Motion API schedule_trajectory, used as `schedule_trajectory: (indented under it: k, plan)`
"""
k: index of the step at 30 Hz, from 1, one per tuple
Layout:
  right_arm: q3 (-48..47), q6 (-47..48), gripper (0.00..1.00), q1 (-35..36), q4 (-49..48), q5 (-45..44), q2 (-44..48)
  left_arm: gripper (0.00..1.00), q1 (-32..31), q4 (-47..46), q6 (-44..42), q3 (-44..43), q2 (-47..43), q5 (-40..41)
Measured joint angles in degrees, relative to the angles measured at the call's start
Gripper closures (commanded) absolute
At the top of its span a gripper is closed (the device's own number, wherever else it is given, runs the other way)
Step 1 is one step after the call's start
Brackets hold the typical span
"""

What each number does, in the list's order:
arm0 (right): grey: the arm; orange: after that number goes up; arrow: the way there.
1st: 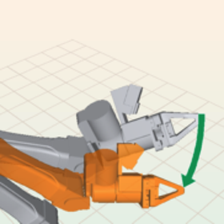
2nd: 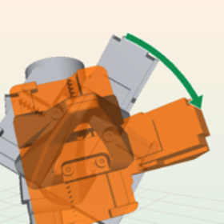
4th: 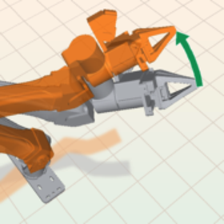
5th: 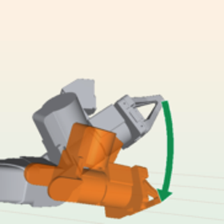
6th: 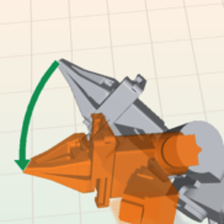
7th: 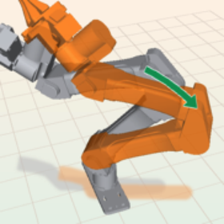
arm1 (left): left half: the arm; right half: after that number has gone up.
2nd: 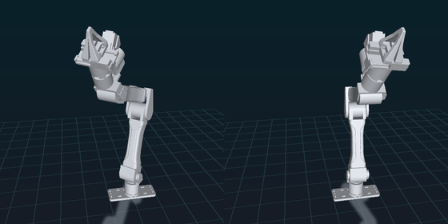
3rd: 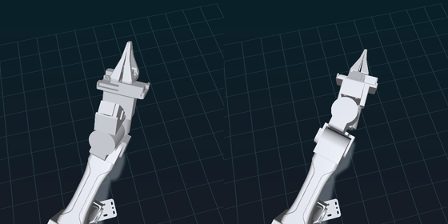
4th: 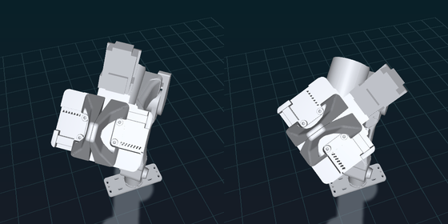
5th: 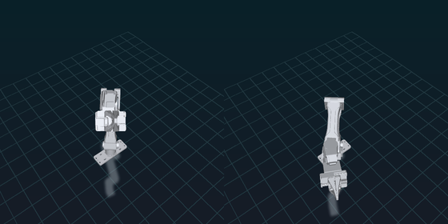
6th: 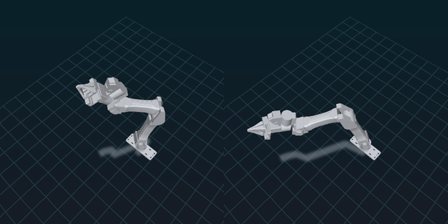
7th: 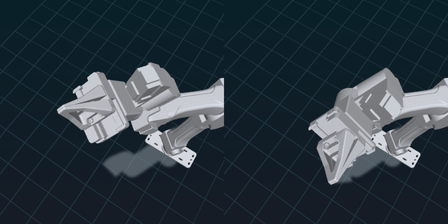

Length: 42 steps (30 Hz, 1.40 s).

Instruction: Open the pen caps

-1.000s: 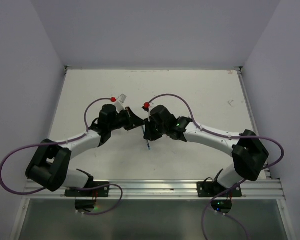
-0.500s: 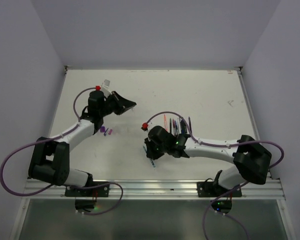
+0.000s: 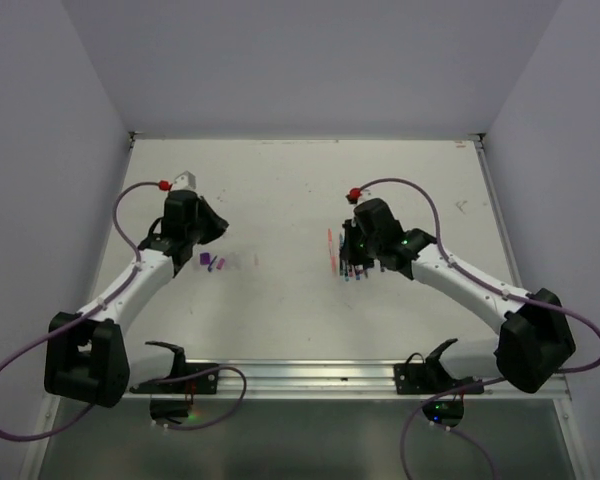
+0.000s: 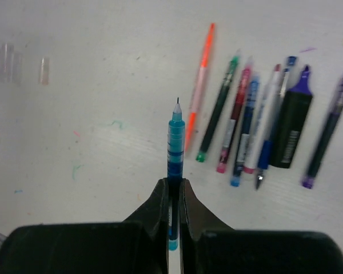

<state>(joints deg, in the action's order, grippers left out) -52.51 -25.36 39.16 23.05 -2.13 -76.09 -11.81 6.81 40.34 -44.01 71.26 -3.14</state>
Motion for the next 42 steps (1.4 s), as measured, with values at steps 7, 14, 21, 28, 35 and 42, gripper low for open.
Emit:
schedule_trajectory:
  k: [7, 14, 21, 28, 35, 42]
  plan:
    - [-3.02, 4.81, 1.0, -17.05, 4.04, -0.07, 0.44, 1.0, 3.67, 10.16, -3.32, 4.61, -2.08, 20.5]
    - [-3.21, 7.02, 1.0, -27.63, 6.1, 0.81, -1.77, 1.0, 7.48, 12.5, -3.56, 5.79, 4.96, 26.82]
    - [-3.82, 6.97, 1.0, -28.94, 5.68, 2.03, -8.17, 1.0, 8.59, 11.28, -3.72, 6.29, 7.89, 27.17]
    - [-3.82, 6.8, 1.0, -28.94, 3.78, 2.25, -12.79, 1.0, 9.86, 8.48, -4.22, 5.18, 13.09, 26.08]
    - [-3.85, 6.75, 0.98, -28.94, 1.75, 2.27, -16.65, 0.96, 10.58, 5.88, -4.24, 3.23, 15.98, 25.99]
    - [-4.13, 6.82, 0.93, -28.94, 0.9, 2.25, -19.76, 0.79, 11.06, 3.37, -4.17, 2.97, 16.7, 24.33]
